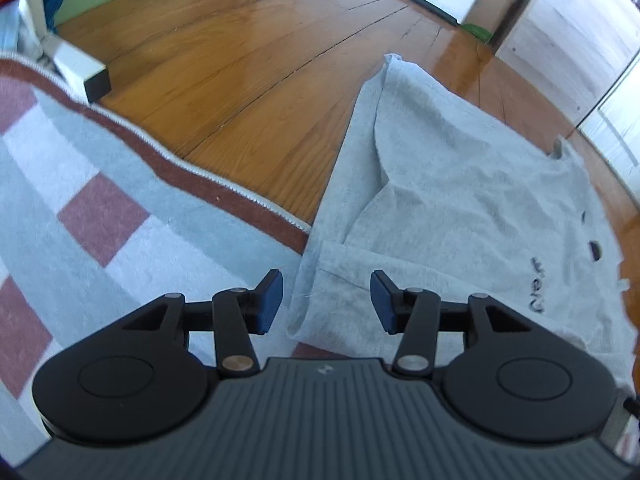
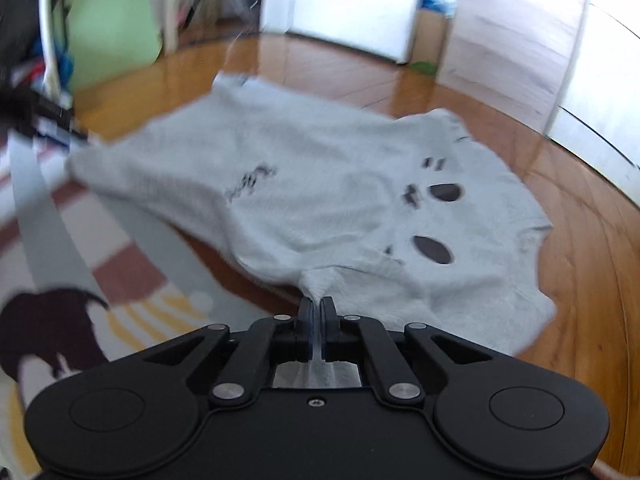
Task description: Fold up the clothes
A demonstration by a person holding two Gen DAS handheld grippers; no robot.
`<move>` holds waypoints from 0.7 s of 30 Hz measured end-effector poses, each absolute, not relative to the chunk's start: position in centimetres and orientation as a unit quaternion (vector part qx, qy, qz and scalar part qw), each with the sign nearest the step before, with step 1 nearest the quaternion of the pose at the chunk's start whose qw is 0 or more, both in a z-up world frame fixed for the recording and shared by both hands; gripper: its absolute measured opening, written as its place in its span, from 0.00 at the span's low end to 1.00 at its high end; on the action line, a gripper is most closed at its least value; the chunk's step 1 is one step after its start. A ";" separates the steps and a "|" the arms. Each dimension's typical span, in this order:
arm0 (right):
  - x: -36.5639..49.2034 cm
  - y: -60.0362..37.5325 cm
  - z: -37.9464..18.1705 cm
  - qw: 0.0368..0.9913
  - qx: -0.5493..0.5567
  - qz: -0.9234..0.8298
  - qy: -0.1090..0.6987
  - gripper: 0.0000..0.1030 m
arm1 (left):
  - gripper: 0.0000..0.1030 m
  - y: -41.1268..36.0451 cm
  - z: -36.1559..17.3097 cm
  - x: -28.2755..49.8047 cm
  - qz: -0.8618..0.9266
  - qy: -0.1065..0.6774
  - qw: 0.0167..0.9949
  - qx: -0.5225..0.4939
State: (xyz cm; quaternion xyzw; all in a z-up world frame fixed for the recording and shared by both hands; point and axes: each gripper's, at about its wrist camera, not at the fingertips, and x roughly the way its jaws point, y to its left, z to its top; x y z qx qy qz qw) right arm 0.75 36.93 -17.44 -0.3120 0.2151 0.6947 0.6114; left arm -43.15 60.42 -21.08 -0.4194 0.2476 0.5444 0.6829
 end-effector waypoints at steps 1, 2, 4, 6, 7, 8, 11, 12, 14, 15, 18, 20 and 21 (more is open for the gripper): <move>0.9 36.5 -17.6 0.611 -0.319 0.692 0.216 0.04 | 0.41 60.2 -21.0 -42.9 0.536 0.257 0.688 -0.416; 1.0 36.2 -17.7 0.610 -0.327 0.689 0.218 0.04 | 0.31 60.0 -21.0 -42.6 0.528 0.266 0.693 -0.413; 1.2 35.4 -17.9 0.608 -0.341 0.682 0.220 0.04 | 0.06 59.6 -20.9 -42.0 0.511 0.283 0.703 -0.405; 1.5 34.7 -18.2 0.607 -0.355 0.675 0.223 0.03 | 0.07 59.2 -20.7 -41.5 0.494 0.301 0.712 -0.398; 1.4 34.8 -18.7 0.608 -0.362 0.670 0.226 0.03 | 0.07 59.0 -20.7 -41.2 0.486 0.310 0.716 -0.394; 1.4 35.0 -19.2 0.608 -0.367 0.665 0.229 0.03 | 0.08 58.8 -20.6 -40.9 0.477 0.318 0.720 -0.390; 0.8 35.7 -20.3 0.609 -0.382 0.655 0.232 0.03 | 0.16 58.4 -19.7 -41.1 0.511 0.326 0.717 -0.344; 0.4 36.0 -20.4 0.610 -0.385 0.652 0.231 0.04 | 0.21 58.5 -19.5 -41.4 0.515 0.322 0.719 -0.339; 0.2 36.3 -20.6 0.613 -0.384 0.649 0.235 0.04 | 0.50 58.9 -19.4 -42.0 0.515 0.310 0.722 -0.343; 0.2 36.4 -20.7 0.614 -0.383 0.648 0.237 0.04 | 0.54 59.2 -19.5 -42.3 0.512 0.301 0.724 -0.351; 0.3 36.3 -21.1 0.617 -0.375 0.646 0.246 0.04 | 0.56 60.2 -20.5 -42.3 0.498 0.278 0.730 -0.377; 0.4 36.2 -21.4 0.620 -0.368 0.646 0.250 0.04 | 0.26 60.8 -21.8 -41.6 0.463 0.261 0.741 -0.410; 0.4 36.1 -21.5 0.622 -0.365 0.645 0.250 0.04 | 0.00 60.7 -22.2 -41.4 0.456 0.266 0.737 -0.423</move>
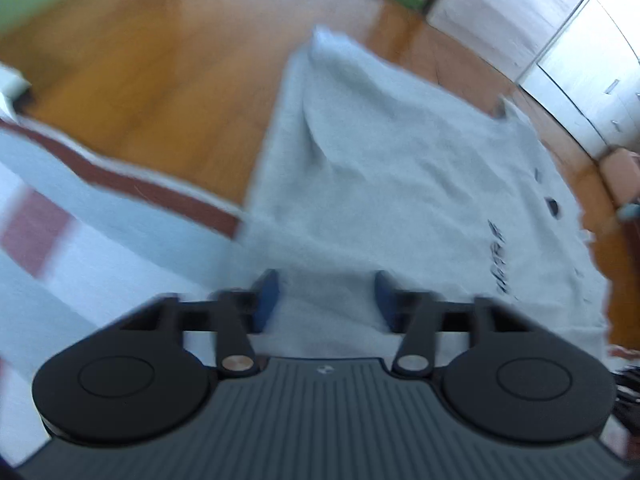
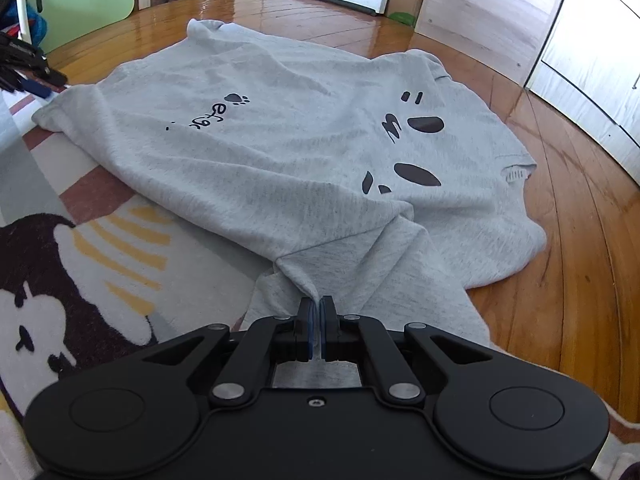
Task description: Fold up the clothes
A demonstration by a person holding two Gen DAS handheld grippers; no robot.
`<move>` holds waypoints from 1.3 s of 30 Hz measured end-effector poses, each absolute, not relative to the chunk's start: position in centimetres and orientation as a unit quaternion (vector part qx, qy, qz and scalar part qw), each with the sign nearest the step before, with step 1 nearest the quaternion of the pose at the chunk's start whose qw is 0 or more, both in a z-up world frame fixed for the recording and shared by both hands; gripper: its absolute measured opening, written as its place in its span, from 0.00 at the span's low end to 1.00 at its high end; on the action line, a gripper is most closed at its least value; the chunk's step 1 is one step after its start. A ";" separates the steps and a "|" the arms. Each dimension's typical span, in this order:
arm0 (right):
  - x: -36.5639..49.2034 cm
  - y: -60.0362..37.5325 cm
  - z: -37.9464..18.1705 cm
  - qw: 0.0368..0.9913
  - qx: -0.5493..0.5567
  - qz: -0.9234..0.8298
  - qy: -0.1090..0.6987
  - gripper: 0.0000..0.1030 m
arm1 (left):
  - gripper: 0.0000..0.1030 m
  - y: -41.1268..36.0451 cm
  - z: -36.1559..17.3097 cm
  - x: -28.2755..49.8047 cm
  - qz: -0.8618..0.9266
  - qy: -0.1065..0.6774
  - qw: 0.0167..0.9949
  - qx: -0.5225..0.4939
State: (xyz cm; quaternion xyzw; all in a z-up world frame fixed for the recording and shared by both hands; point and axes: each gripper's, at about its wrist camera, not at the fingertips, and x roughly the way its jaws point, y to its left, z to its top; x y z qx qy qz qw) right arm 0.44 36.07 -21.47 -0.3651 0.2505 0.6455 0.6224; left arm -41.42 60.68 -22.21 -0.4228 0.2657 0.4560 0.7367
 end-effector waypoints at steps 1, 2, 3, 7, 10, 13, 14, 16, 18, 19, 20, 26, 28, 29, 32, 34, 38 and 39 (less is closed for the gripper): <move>0.4 36.0 -21.5 0.624 -0.363 0.645 0.251 0.04 | 0.00 60.6 -22.6 -41.2 0.450 0.270 0.732 -0.435; 0.5 36.0 -21.5 0.625 -0.361 0.645 0.251 0.04 | 0.00 60.0 -22.5 -41.0 0.444 0.270 0.736 -0.435; 0.5 35.9 -21.5 0.626 -0.360 0.645 0.250 0.04 | 0.00 59.5 -22.1 -40.9 0.437 0.272 0.741 -0.431; 0.7 35.7 -21.7 0.628 -0.356 0.646 0.248 0.04 | 0.02 57.0 -19.3 -40.6 0.445 0.301 0.754 -0.377; 0.7 35.6 -21.8 0.626 -0.359 0.648 0.244 0.04 | 0.20 57.6 -18.7 -40.7 0.481 0.319 0.750 -0.323; 0.6 35.8 -21.9 0.624 -0.362 0.648 0.243 0.04 | 0.46 59.2 -18.9 -40.8 0.505 0.336 0.745 -0.279; 0.6 35.8 -21.9 0.624 -0.362 0.648 0.243 0.05 | 0.45 59.7 -19.4 -40.7 0.503 0.342 0.748 -0.265; 0.5 35.8 -21.9 0.624 -0.361 0.649 0.243 0.05 | 0.43 60.7 -20.6 -40.7 0.488 0.351 0.757 -0.255; 0.5 35.8 -22.0 0.623 -0.361 0.650 0.241 0.05 | 0.43 61.1 -21.6 -41.1 0.448 0.348 0.772 -0.287; 0.6 35.7 -22.0 0.623 -0.362 0.651 0.240 0.05 | 0.43 61.2 -22.1 -41.3 0.426 0.347 0.778 -0.304; 0.6 35.7 -22.0 0.622 -0.362 0.652 0.239 0.05 | 0.43 61.2 -22.4 -41.6 0.417 0.344 0.778 -0.320; 0.6 35.7 -22.0 0.617 -0.367 0.657 0.233 0.05 | 0.16 60.8 -23.9 -43.2 0.358 0.296 0.773 -0.432; 0.6 35.6 -22.1 0.616 -0.366 0.658 0.232 0.05 | 0.16 60.4 -23.7 -42.8 0.347 0.298 0.773 -0.440; 0.6 35.6 -22.1 0.616 -0.366 0.658 0.231 0.05 | 0.16 60.2 -23.6 -42.5 0.346 0.307 0.770 -0.440; 0.7 35.6 -22.1 0.615 -0.365 0.660 0.230 0.05 | 0.17 59.7 -23.5 -41.9 0.353 0.327 0.767 -0.425; 0.7 35.6 -22.1 0.615 -0.364 0.661 0.229 0.05 | 0.21 59.4 -23.5 -41.6 0.361 0.338 0.766 -0.410; 0.6 35.6 -22.0 0.617 -0.366 0.661 0.221 0.05 | 0.20 58.8 -23.5 -41.1 0.379 0.361 0.763 -0.379; 0.5 35.6 -21.9 0.618 -0.367 0.660 0.219 0.05 | 0.17 58.7 -23.5 -41.0 0.383 0.367 0.762 -0.371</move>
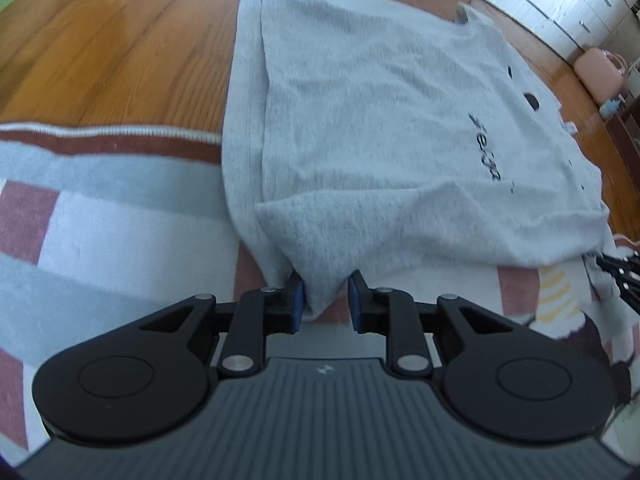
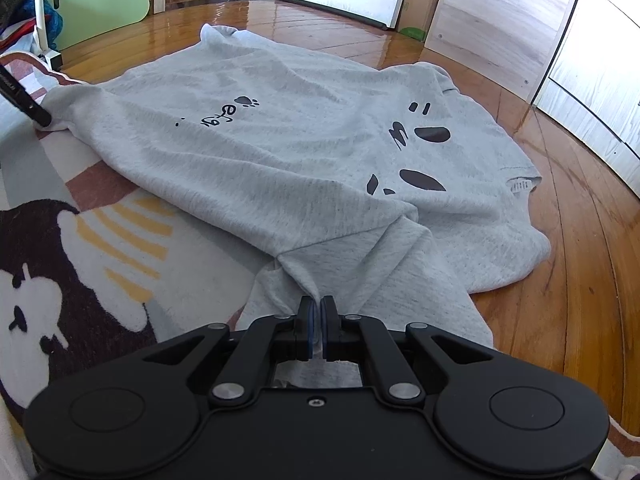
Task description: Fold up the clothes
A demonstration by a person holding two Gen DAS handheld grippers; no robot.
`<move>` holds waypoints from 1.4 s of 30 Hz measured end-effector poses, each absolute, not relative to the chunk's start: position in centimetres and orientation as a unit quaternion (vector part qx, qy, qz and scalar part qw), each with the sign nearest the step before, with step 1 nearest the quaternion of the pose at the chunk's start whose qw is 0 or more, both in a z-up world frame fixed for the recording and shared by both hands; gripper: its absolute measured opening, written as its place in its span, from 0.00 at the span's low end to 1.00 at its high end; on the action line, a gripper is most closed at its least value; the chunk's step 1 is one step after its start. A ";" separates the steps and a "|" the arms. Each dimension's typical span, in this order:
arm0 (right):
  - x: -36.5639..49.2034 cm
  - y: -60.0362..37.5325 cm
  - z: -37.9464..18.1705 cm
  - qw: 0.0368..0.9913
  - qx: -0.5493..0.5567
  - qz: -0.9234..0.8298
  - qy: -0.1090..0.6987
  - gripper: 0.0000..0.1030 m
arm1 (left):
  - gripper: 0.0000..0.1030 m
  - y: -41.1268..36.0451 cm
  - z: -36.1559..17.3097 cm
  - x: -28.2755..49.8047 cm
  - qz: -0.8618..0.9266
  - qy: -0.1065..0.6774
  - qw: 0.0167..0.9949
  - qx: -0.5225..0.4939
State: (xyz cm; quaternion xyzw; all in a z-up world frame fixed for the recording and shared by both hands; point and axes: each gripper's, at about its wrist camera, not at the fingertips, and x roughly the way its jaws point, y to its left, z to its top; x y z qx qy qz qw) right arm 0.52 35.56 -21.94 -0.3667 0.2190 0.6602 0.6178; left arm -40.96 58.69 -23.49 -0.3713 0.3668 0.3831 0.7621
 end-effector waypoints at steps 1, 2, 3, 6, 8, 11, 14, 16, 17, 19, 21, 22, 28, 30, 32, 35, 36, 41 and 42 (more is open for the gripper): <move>0.5 35.6 -21.9 0.619 -0.367 0.660 0.217 0.04 | 0.04 59.0 -23.4 -40.7 0.394 0.369 0.762 -0.357; 0.5 35.5 -21.5 0.621 -0.364 0.661 0.211 0.03 | 0.04 58.8 -22.2 -41.0 0.401 0.357 0.769 -0.347; 0.7 35.5 -19.8 0.629 -0.349 0.667 0.194 0.02 | 0.04 58.5 -21.0 -41.4 0.407 0.344 0.776 -0.338; 1.9 34.8 -13.8 0.656 -0.275 0.681 0.176 0.02 | 0.04 57.8 -17.4 -42.5 0.425 0.305 0.795 -0.308; 2.5 33.5 -10.1 0.666 -0.219 0.688 0.188 0.02 | 0.04 57.3 -15.0 -43.2 0.436 0.278 0.807 -0.287; 0.3 32.7 -11.9 0.611 -0.310 0.699 0.202 0.02 | 0.04 56.6 -11.4 -44.3 0.451 0.237 0.822 -0.256; -2.6 32.9 -17.8 0.554 -0.435 0.677 0.215 0.03 | 0.04 56.1 -16.0 -43.9 0.434 0.344 0.789 -0.265; -3.3 32.7 -19.5 0.546 -0.444 0.668 0.242 0.04 | 0.05 55.9 -19.2 -43.5 0.420 0.414 0.761 -0.270; -3.2 32.7 -19.5 0.549 -0.437 0.665 0.256 0.06 | 0.05 55.7 -20.8 -43.4 0.411 0.448 0.746 -0.272; -2.2 32.6 -18.1 0.547 -0.402 0.678 0.282 0.11 | 0.10 55.7 -21.8 -43.3 0.415 0.479 0.721 -0.281; -1.2 32.5 -16.6 0.545 -0.366 0.690 0.307 0.15 | 0.14 55.7 -21.2 -43.9 0.427 0.473 0.711 -0.297; -0.7 32.4 -15.9 0.543 -0.347 0.695 0.319 0.17 | 0.19 55.8 -20.4 -44.1 0.436 0.464 0.709 -0.304; 1.6 33.4 -9.6 0.512 -0.223 0.730 0.394 0.47 | 0.39 56.0 -14.1 -45.9 0.498 0.361 0.709 -0.345; 0.3 35.2 -7.5 0.517 -0.252 0.723 0.382 0.47 | 0.49 56.6 -12.7 -45.7 0.496 0.312 0.717 -0.379; -1.4 37.8 -5.0 0.527 -0.298 0.705 0.370 0.47 | 0.51 58.0 -12.2 -44.2 0.494 0.290 0.713 -0.405; -3.0 42.3 -0.2 0.544 -0.359 0.664 0.368 0.47 | 0.53 60.0 -11.7 -41.7 0.508 0.264 0.704 -0.420; -3.3 43.9 1.5 0.548 -0.378 0.648 0.369 0.47 | 0.54 60.8 -11.7 -41.0 0.515 0.260 0.697 -0.426; -5.2 51.6 7.2 0.561 -0.500 0.597 0.283 0.55 | 0.54 63.9 -13.2 -38.8 0.526 0.214 0.704 -0.426; -4.8 53.1 7.2 0.561 -0.504 0.597 0.274 0.55 | 0.54 64.4 -13.6 -38.5 0.526 0.201 0.710 -0.422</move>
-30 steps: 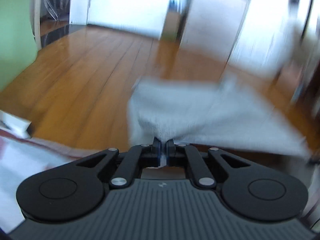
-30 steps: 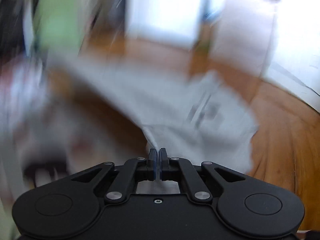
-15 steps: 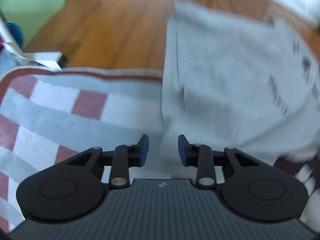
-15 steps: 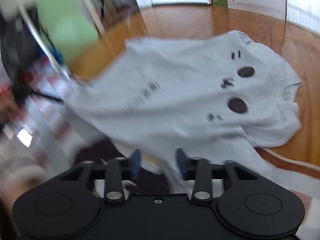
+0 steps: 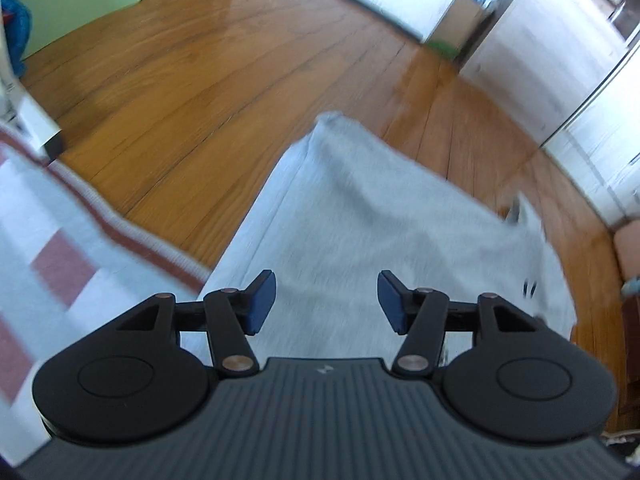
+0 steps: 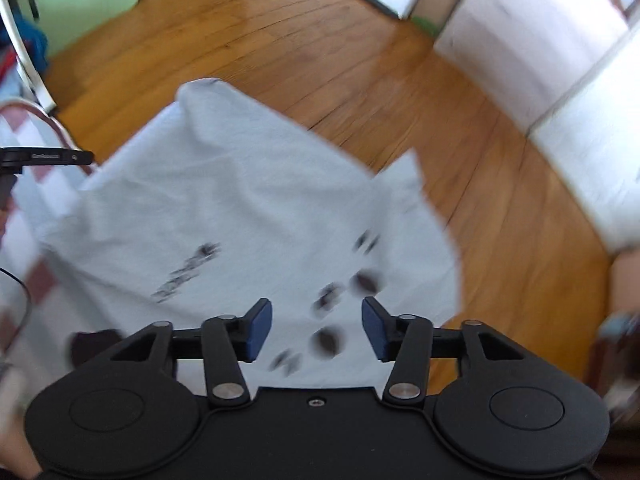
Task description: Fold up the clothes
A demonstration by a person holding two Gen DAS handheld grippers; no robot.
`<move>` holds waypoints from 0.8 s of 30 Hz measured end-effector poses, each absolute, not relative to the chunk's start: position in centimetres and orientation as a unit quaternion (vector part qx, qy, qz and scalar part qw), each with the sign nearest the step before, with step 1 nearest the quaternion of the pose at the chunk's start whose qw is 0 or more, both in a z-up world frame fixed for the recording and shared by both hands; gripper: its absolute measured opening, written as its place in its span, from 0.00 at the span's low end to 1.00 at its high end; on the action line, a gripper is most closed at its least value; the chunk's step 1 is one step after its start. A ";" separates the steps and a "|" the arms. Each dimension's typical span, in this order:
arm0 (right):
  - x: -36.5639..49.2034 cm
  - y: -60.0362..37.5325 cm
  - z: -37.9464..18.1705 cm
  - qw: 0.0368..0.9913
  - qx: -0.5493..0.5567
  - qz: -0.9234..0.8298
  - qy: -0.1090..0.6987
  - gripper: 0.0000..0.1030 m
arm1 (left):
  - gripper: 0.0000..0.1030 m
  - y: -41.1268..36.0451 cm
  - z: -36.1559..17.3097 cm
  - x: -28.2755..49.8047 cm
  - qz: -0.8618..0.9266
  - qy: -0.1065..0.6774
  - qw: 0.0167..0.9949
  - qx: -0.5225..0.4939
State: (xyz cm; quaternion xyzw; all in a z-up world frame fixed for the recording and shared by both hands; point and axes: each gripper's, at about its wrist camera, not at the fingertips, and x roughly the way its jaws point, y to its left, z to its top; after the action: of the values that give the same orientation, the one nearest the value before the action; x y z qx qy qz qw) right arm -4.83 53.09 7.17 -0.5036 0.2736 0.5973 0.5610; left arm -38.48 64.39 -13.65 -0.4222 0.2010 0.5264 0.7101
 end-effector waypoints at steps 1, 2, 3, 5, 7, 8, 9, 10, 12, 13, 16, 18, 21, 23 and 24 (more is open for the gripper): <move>-3.9 54.7 6.7 0.562 -0.495 0.602 0.277 0.55 | 0.54 64.6 -14.7 -38.5 0.523 0.200 0.714 -0.420; -2.9 56.3 6.1 0.563 -0.482 0.608 0.285 0.54 | 0.54 64.8 -15.9 -38.5 0.520 0.200 0.717 -0.419; -1.4 57.8 4.9 0.563 -0.453 0.618 0.307 0.54 | 0.54 65.1 -17.0 -38.6 0.517 0.199 0.720 -0.417; 1.7 60.2 1.9 0.560 -0.393 0.636 0.357 0.52 | 0.54 65.5 -19.2 -38.6 0.511 0.198 0.727 -0.414; 5.0 61.0 -1.9 0.562 -0.372 0.613 0.412 0.52 | 0.54 65.9 -21.5 -38.7 0.505 0.197 0.733 -0.410; 6.7 61.4 -3.8 0.562 -0.362 0.601 0.438 0.52 | 0.54 66.5 -22.5 -38.5 0.507 0.206 0.723 -0.421; 8.3 61.8 -5.5 0.562 -0.353 0.589 0.461 0.53 | 0.54 67.2 -23.1 -38.0 0.507 0.217 0.719 -0.423; 9.5 61.7 -6.5 0.563 -0.353 0.582 0.470 0.52 | 0.54 67.9 -23.2 -37.5 0.506 0.212 0.723 -0.420; 11.7 62.1 -7.5 0.567 -0.337 0.584 0.474 0.53 | 0.54 69.2 -23.2 -36.6 0.505 0.201 0.732 -0.412; 12.8 62.6 -7.9 0.576 -0.320 0.579 0.481 0.53 | 0.55 69.5 -23.3 -36.3 0.502 0.190 0.736 -0.412; 15.8 64.6 -9.3 0.597 -0.237 0.566 0.517 0.61 | 0.55 70.1 -23.6 -35.4 0.496 0.165 0.749 -0.407; 17.2 66.7 -10.8 0.603 -0.183 0.557 0.541 0.68 | 0.55 70.5 -24.0 -34.9 0.492 0.159 0.753 -0.406; 18.1 69.9 -13.8 0.613 -0.126 0.538 0.564 0.68 | 0.55 71.5 -24.4 -34.3 0.489 0.174 0.752 -0.406; 18.1 72.1 -15.9 0.621 -0.101 0.523 0.575 0.68 | 0.55 71.8 -24.5 -34.0 0.491 0.189 0.753 -0.397; 18.1 73.3 -17.0 0.626 -0.100 0.516 0.576 0.68 | 0.55 72.0 -24.6 -34.0 0.499 0.196 0.749 -0.389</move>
State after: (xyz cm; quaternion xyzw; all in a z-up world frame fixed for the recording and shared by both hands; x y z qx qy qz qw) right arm 18.14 73.26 -16.99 -0.0997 0.5763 0.5161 0.6257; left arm -34.04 72.00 -24.62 -0.3894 0.1960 0.4995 0.7486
